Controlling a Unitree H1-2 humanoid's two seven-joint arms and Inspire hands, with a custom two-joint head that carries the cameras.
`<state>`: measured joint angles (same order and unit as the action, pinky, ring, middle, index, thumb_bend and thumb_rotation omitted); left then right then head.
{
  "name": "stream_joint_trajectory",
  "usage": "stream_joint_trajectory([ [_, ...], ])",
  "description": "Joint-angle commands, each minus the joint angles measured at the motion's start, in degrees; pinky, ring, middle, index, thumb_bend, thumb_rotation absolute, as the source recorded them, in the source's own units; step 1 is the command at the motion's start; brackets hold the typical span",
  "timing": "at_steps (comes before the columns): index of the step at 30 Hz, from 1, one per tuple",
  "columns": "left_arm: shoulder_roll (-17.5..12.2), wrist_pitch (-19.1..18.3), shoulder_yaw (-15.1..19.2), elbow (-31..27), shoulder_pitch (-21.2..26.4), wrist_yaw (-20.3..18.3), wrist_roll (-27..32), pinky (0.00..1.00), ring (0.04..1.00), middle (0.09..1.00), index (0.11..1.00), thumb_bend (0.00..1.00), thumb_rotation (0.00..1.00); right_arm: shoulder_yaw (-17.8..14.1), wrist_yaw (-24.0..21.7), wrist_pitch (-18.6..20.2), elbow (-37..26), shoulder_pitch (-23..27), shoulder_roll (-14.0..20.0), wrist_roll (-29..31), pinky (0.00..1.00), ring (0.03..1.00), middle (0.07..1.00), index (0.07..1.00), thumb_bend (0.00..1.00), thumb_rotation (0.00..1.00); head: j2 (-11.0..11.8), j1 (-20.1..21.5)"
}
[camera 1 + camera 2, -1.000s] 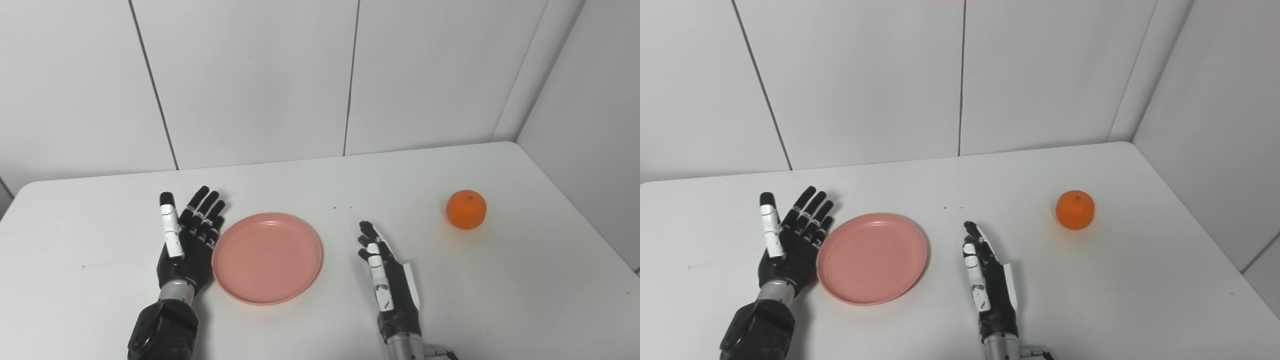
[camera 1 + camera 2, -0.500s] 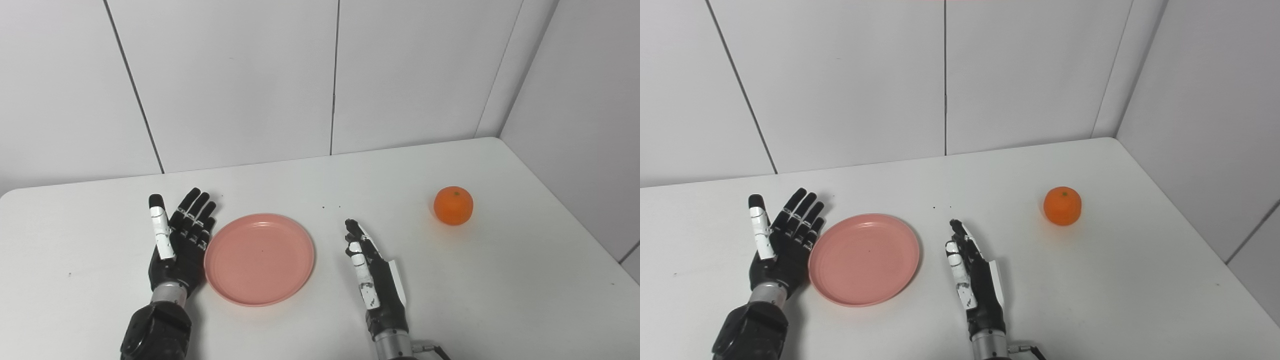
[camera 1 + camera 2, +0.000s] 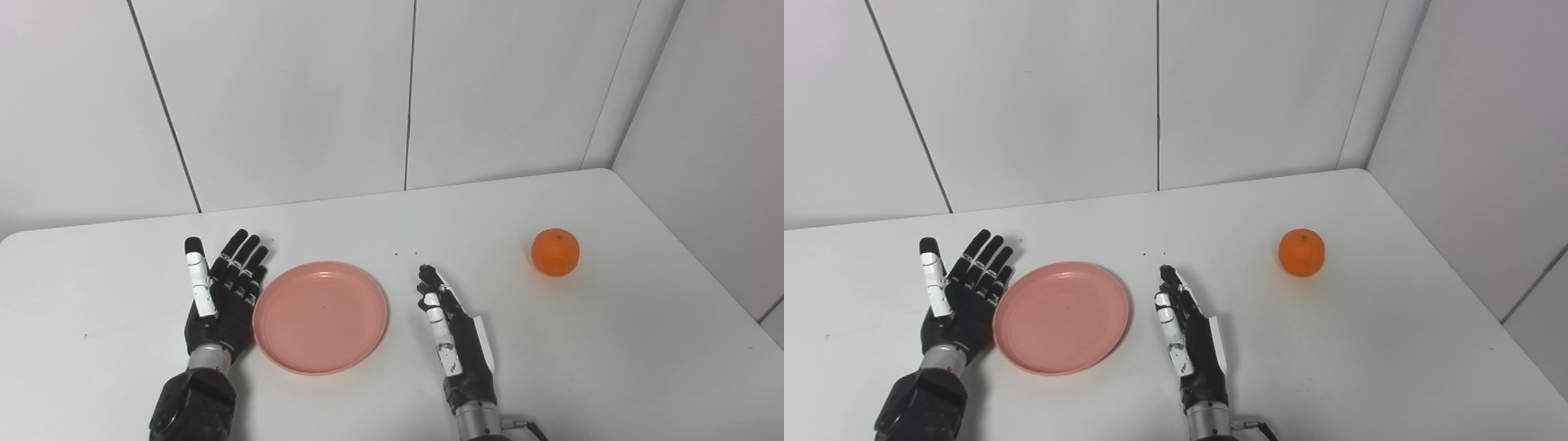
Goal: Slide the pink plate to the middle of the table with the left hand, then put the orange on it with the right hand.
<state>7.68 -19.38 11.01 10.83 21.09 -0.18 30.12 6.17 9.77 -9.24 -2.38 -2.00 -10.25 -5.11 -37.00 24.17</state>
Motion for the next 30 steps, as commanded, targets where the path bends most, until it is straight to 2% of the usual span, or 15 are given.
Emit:
stream_joint_trajectory([
  [1,0.7,-1.7,-0.3,3.1,-1.8,1.1,-1.3,1.0,0.868,0.803,0.725,0.85,0.81,-0.7,0.3,-3.7,2.0,-1.3,0.2,-0.2,0.85,0.856,0.846,0.846,0.72,0.89,0.1,-0.1],
  [7,0.1,-1.2,-0.2,3.6,-2.0,0.8,-1.6,1.0,0.875,0.812,0.743,0.84,0.81,-0.8,-0.3,-3.9,-3.3,-1.3,0.8,-0.4,0.84,0.836,0.825,0.826,0.79,0.88,0.4,0.1],
  [15,-0.5,-1.0,0.7,4.9,-1.5,0.1,-1.1,1.0,0.892,0.848,0.763,0.86,0.8,-1.7,-1.9,-0.3,-10.1,1.1,4.8,-3.2,0.84,0.855,0.827,0.825,0.83,0.83,0.8,0.8],
  [18,-0.3,-0.6,0.8,5.2,-1.5,0.1,-1.2,1.0,0.895,0.847,0.761,0.85,0.81,-2.1,-2.2,2.0,-12.0,2.6,6.9,-7.0,0.81,0.863,0.836,0.829,0.84,0.83,1.0,0.9],
  [19,-0.1,-0.4,0.8,5.3,-1.5,0.2,-1.3,1.0,0.894,0.844,0.756,0.85,0.8,-2.3,-2.3,2.8,-12.6,3.1,7.7,-8.9,0.81,0.87,0.844,0.846,0.82,0.88,1.0,0.9],
  [22,0.3,0.2,1.0,5.5,-1.4,0.6,-1.4,1.0,0.888,0.833,0.742,0.85,0.79,-2.8,-3.1,5.7,-14.1,4.9,10.0,-12.8,0.85,0.88,0.853,0.848,0.82,0.93,1.3,1.1],
  [25,0.7,0.5,1.0,5.5,-1.2,0.9,-1.4,1.0,0.884,0.825,0.731,0.85,0.79,-3.7,-3.9,8.6,-15.3,7.0,12.1,-15.6,0.88,0.88,0.853,0.831,0.83,0.94,1.4,1.1],
  [28,0.7,0.6,0.8,5.7,-1.0,0.7,-1.6,0.98,0.882,0.824,0.728,0.85,0.79,-4.7,-4.5,10.0,-15.5,9.1,14.0,-17.4,0.89,0.879,0.849,0.826,0.83,0.94,1.4,1.1],
  [30,0.5,0.7,0.8,5.9,-0.8,0.5,-1.7,0.97,0.875,0.821,0.741,0.86,0.79,-5.2,-5.0,10.7,-15.3,10.8,15.8,-18.8,0.85,0.857,0.84,0.825,0.84,0.93,1.5,0.9],
])
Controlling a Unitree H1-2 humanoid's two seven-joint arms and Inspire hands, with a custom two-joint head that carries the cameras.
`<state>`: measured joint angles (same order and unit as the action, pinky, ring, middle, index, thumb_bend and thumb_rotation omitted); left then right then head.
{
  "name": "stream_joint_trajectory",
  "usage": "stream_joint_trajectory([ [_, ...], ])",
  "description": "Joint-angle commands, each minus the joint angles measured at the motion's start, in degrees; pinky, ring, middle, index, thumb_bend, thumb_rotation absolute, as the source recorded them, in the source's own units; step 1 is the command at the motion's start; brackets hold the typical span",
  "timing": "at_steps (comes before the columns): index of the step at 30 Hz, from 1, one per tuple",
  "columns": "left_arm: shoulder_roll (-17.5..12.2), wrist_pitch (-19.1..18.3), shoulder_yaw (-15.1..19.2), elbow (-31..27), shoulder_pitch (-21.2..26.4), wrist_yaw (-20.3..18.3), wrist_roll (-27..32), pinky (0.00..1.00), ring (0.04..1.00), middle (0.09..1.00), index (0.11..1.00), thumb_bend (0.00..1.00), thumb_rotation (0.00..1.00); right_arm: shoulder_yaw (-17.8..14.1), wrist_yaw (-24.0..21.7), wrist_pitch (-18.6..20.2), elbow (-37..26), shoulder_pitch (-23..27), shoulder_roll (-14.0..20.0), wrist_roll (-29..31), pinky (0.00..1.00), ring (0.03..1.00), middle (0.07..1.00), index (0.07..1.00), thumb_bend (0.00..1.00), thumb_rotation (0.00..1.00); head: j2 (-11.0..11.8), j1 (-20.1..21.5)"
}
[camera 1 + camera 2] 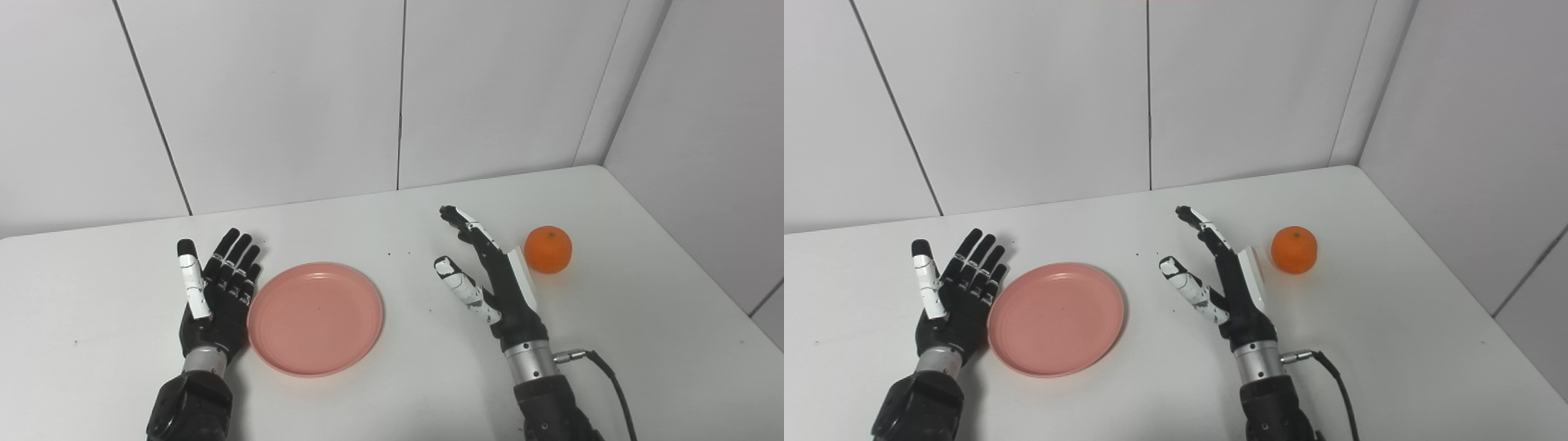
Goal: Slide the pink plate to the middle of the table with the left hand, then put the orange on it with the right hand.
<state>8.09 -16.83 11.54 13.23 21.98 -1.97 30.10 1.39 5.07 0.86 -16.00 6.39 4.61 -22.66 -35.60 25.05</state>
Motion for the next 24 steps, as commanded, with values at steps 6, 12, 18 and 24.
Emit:
stream_joint_trajectory([
  [6,0.3,-1.6,0.9,3.4,-1.4,3.0,-1.5,0.97,0.87,0.8,0.723,0.87,0.77,-0.6,-1.8,2.6,-0.8,5.6,5.9,-7.6,0.82,0.862,0.862,0.841,0.86,0.94,0.3,0.2],
  [12,0.4,-1.6,1.0,3.7,-1.2,2.9,-1.8,0.97,0.865,0.811,0.734,0.87,0.77,-0.4,-0.9,1.9,1.1,7.8,10.9,-15.8,0.77,0.838,0.845,0.821,0.89,0.91,0.3,0.4],
  [18,0.8,-1.5,0.9,3.9,-1.3,2.6,-1.7,0.98,0.876,0.814,0.735,0.86,0.77,-0.5,-0.4,1.7,3.0,9.7,15.3,-21.5,0.84,0.863,0.849,0.825,0.88,0.89,0.5,0.5],
  [24,0.7,-1.5,1.0,4.1,-1.2,2.6,-1.6,0.98,0.874,0.809,0.735,0.85,0.77,0.6,0.2,1.8,6.2,11.8,19.2,-28.3,0.84,0.857,0.851,0.828,0.89,0.9,0.6,0.1],
])
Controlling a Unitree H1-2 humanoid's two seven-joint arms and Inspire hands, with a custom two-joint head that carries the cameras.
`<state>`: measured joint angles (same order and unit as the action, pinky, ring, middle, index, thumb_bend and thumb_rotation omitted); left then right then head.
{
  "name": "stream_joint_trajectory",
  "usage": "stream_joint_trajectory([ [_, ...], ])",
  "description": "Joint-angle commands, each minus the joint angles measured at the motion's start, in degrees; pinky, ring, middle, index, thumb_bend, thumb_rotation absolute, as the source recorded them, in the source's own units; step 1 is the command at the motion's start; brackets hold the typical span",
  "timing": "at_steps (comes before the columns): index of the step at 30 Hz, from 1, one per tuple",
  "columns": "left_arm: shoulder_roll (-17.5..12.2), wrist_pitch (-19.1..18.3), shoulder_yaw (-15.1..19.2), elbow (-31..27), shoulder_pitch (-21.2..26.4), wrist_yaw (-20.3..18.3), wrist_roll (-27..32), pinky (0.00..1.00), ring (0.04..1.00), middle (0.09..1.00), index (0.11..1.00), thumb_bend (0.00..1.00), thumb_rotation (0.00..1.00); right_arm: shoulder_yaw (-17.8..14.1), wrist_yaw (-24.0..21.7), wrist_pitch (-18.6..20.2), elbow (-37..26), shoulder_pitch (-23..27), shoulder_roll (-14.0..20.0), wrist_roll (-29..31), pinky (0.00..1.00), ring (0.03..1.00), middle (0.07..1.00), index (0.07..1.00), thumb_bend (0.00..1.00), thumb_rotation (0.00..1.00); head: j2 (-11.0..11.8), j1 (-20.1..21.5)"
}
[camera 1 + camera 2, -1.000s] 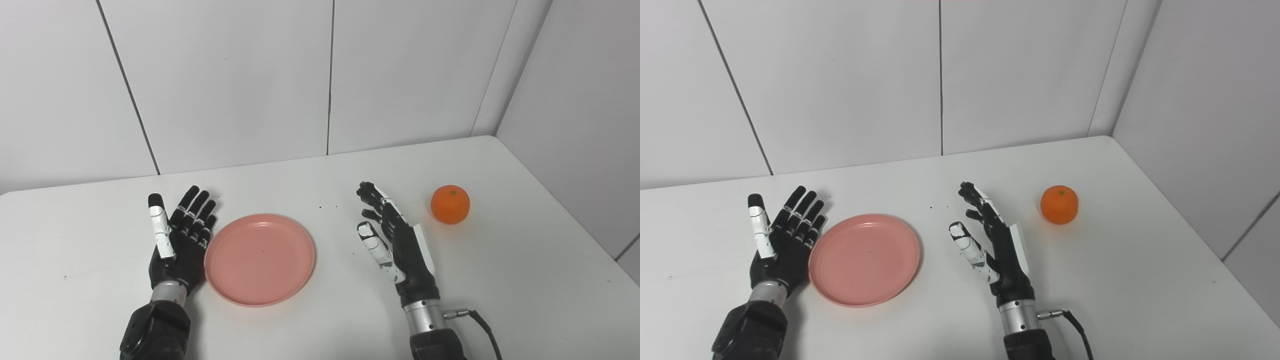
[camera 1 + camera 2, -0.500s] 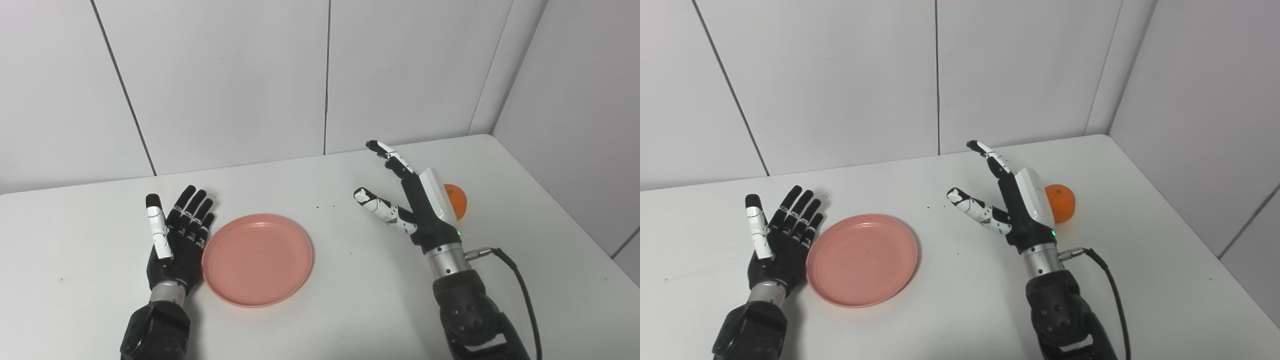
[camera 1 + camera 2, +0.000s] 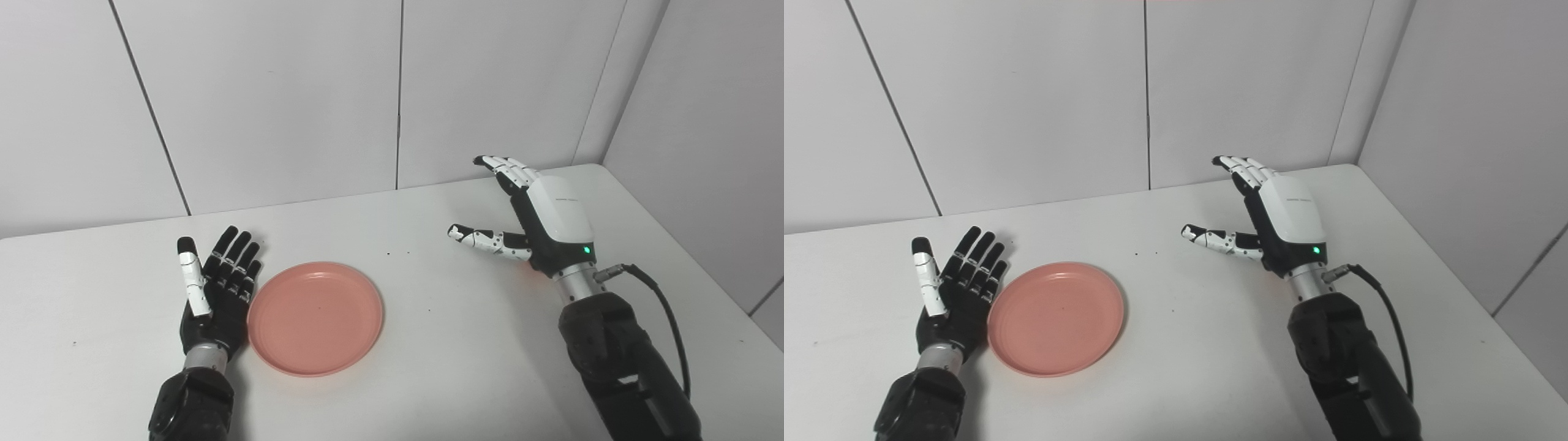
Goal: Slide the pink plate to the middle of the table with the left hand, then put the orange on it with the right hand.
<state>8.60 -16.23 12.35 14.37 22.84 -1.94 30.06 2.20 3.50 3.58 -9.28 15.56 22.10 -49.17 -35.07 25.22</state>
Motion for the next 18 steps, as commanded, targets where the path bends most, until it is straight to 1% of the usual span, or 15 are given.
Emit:
stream_joint_trajectory([
  [1,0.2,-2.2,0.1,2.9,-2.1,2.6,-1.6,0.97,0.874,0.809,0.736,0.85,0.78,-0.1,1.7,-0.7,-0.1,2.8,2.1,-2.3,0.83,0.856,0.851,0.829,0.89,0.9,0.1,0.0],
  [5,0.0,-2.4,0.2,2.7,-2.2,2.5,-1.4,0.96,0.871,0.805,0.737,0.85,0.77,0.1,1.1,0.0,1.7,3.7,3.1,-3.6,0.82,0.843,0.842,0.825,0.89,0.88,0.1,0.1],
  [11,0.1,-2.5,0.1,2.5,-2.3,2.4,-1.5,0.98,0.876,0.808,0.734,0.85,0.78,-0.1,0.0,1.7,4.8,4.8,4.2,-5.4,0.79,0.792,0.812,0.803,0.89,0.86,0.0,0.0],
  [14,0.0,-2.3,-0.1,2.7,-2.3,2.1,-1.5,0.99,0.88,0.813,0.741,0.85,0.78,-0.3,-1.0,2.1,6.4,5.4,4.8,-5.3,0.78,0.783,0.804,0.799,0.89,0.85,0.0,-0.2],
  [18,-0.1,-2.0,-0.5,2.9,-2.4,1.9,-1.9,0.98,0.874,0.818,0.748,0.84,0.79,-0.6,-1.7,2.7,9.4,6.1,5.5,-4.7,0.78,0.781,0.798,0.796,0.88,0.85,0.1,-0.4],
])
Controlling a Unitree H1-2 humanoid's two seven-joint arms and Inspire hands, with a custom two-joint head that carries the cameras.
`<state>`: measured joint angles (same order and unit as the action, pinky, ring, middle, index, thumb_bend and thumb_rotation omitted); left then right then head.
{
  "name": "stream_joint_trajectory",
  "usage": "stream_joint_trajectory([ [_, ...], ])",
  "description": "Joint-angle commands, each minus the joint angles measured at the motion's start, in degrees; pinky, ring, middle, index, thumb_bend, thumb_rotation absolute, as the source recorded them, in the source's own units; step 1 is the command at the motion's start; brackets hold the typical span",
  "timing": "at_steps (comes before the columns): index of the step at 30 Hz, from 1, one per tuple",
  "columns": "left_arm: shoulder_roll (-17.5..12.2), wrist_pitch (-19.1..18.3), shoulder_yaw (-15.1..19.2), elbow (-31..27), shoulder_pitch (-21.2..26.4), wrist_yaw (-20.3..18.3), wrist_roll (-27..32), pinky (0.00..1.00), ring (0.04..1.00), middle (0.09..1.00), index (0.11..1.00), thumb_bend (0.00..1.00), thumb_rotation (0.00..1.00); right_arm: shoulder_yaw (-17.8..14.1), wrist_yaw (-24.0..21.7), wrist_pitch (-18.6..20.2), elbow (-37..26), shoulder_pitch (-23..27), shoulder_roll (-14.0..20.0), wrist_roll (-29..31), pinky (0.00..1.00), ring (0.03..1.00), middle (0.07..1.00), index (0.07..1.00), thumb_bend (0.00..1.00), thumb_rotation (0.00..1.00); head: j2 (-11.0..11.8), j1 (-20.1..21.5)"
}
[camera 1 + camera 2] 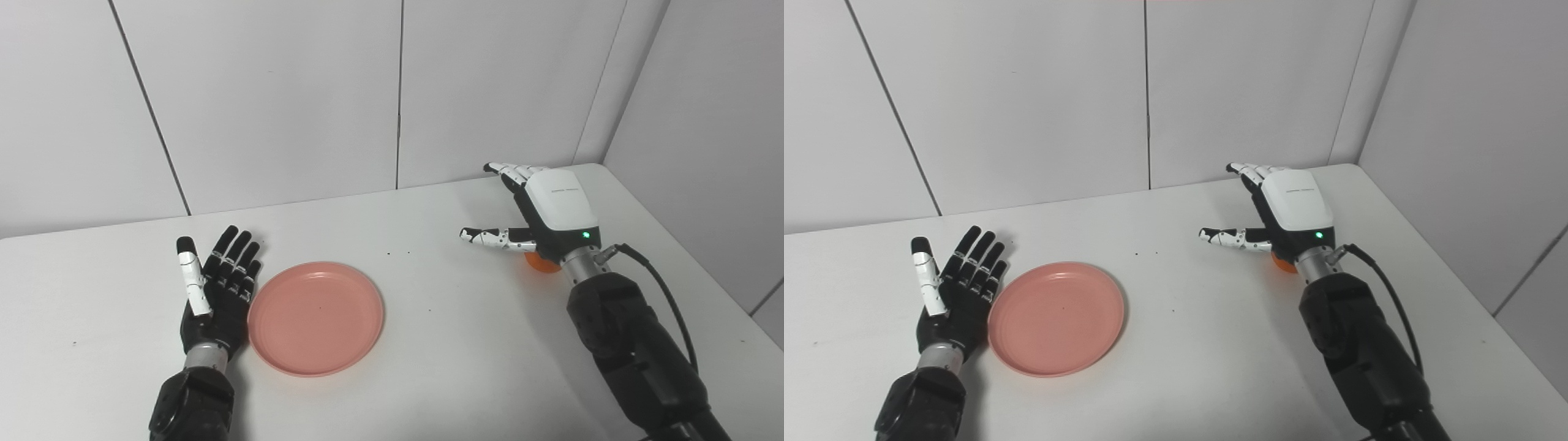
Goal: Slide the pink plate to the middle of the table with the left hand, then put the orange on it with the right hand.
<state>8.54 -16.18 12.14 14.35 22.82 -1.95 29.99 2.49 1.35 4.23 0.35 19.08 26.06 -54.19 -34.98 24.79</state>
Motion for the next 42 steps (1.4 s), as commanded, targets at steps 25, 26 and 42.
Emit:
stream_joint_trajectory([
  [25,-0.1,-1.6,-1.6,3.0,-2.8,1.9,-1.8,0.98,0.864,0.813,0.748,0.85,0.79,-0.1,0.3,5.3,7.1,1.8,4.8,2.1,0.76,0.783,0.802,0.805,0.87,0.88,0.0,-0.4],
  [26,-0.1,-1.6,-1.6,3.0,-2.8,1.8,-1.7,0.98,0.862,0.811,0.749,0.85,0.79,0.0,0.3,5.4,7.1,1.6,4.9,1.9,0.76,0.782,0.801,0.804,0.87,0.88,0.0,-0.5],
  [42,-0.3,-2.1,-1.8,2.7,-2.6,2.0,-2.2,0.96,0.851,0.802,0.75,0.85,0.79,1.1,0.9,6.2,8.9,-0.1,4.9,2.3,0.77,0.777,0.793,0.801,0.86,0.86,-0.3,-0.6],
])
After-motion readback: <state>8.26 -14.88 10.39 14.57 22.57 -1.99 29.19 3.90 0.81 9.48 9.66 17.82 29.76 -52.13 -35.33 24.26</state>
